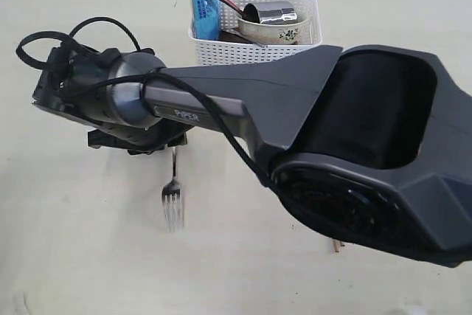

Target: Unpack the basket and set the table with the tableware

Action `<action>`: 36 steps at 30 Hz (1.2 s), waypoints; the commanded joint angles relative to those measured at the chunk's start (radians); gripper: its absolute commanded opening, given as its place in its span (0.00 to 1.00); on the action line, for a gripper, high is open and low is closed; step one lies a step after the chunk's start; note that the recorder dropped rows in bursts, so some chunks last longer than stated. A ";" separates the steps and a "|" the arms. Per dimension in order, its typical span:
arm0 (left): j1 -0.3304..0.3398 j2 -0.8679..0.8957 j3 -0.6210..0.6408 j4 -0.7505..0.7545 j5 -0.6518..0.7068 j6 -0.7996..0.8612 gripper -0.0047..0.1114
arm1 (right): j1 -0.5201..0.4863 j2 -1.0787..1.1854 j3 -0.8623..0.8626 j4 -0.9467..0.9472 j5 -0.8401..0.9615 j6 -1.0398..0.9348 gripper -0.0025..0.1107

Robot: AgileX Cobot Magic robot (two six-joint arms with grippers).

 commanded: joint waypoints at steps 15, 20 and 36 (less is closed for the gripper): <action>0.003 -0.003 0.004 -0.011 -0.001 0.001 0.04 | -0.071 -0.174 -0.005 0.049 -0.003 -0.205 0.35; 0.003 -0.003 0.004 -0.011 -0.001 0.001 0.04 | -0.124 -0.270 0.065 0.037 -0.003 -0.345 0.42; 0.003 -0.003 0.004 -0.011 -0.001 0.001 0.04 | -0.401 -0.906 0.858 0.077 -0.807 -0.668 0.26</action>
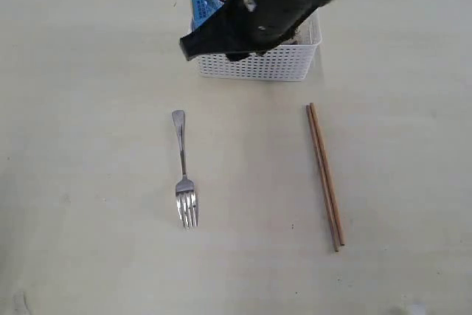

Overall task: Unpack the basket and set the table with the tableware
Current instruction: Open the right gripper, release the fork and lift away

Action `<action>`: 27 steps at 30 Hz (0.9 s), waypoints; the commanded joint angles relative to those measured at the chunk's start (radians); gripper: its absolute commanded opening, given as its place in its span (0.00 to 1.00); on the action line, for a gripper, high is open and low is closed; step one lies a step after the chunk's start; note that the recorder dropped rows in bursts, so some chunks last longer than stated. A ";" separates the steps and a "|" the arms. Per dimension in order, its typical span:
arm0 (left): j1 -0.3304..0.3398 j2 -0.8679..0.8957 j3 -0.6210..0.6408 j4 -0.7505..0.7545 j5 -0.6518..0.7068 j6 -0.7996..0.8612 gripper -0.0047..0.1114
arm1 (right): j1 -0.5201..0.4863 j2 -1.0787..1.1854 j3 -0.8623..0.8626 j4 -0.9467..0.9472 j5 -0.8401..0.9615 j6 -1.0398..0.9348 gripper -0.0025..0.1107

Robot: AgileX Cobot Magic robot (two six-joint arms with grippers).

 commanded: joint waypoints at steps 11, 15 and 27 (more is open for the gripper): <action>0.003 -0.003 0.004 -0.011 -0.004 0.001 0.04 | -0.238 -0.318 0.321 0.002 -0.434 -0.285 0.02; 0.003 -0.003 0.004 -0.017 -0.071 0.001 0.04 | -0.291 -0.318 0.321 0.002 -0.471 -0.292 0.02; 0.003 -0.003 0.004 -0.093 -0.453 -0.126 0.04 | -0.318 -0.318 0.322 0.006 -0.454 -0.290 0.02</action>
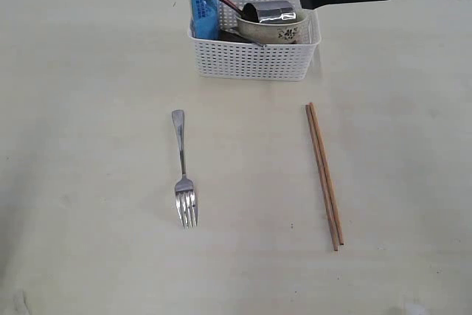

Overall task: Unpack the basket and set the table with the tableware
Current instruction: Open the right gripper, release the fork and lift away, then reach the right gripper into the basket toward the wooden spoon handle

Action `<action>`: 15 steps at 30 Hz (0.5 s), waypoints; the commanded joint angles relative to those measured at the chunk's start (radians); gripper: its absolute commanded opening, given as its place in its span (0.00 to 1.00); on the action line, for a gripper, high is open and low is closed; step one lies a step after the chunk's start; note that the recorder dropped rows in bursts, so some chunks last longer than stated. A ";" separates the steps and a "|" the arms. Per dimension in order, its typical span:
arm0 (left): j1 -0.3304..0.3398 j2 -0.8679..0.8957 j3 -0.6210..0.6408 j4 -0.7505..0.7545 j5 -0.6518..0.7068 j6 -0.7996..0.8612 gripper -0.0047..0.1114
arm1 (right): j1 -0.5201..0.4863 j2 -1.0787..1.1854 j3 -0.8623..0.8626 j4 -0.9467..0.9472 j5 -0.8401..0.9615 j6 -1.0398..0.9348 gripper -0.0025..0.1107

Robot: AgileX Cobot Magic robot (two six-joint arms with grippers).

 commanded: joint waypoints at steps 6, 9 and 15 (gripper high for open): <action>0.003 -0.003 0.004 -0.015 -0.281 -0.015 0.04 | -0.005 -0.008 0.003 0.000 0.002 0.005 0.02; 0.003 -0.003 0.004 -0.015 -0.392 -0.018 0.04 | -0.005 -0.008 0.003 0.000 0.002 0.005 0.02; 0.003 -0.003 -0.017 -0.017 -0.542 -0.155 0.04 | -0.009 -0.008 0.003 -0.006 0.000 -0.026 0.02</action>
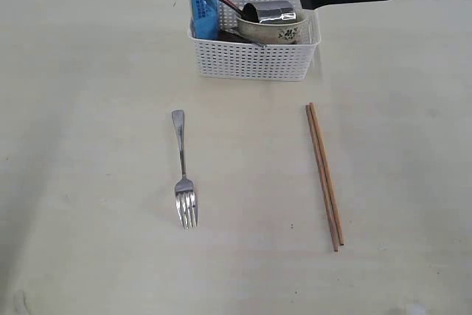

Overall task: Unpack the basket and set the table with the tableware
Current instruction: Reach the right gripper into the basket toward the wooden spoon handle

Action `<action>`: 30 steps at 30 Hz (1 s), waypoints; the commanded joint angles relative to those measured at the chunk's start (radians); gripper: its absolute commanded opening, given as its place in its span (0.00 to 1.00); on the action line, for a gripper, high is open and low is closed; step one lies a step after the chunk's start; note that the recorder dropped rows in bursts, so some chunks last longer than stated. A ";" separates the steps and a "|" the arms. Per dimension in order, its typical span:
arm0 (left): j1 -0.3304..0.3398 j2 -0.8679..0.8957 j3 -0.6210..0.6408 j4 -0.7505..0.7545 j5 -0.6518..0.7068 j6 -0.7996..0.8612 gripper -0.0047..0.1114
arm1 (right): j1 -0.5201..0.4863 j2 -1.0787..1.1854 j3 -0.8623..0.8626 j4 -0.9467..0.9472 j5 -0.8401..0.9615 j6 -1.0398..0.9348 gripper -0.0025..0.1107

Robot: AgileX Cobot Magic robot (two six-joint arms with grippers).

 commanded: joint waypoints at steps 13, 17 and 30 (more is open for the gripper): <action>0.003 0.599 -0.496 0.144 0.361 0.001 0.04 | -0.126 -0.008 0.003 -0.013 0.060 0.018 0.02; 0.003 0.814 -0.613 0.189 0.543 0.013 0.04 | -0.129 -0.008 0.003 -0.015 0.083 0.032 0.02; -0.239 1.067 -0.678 0.190 0.678 0.112 0.04 | -0.111 0.025 0.003 -0.015 -0.093 -0.185 0.02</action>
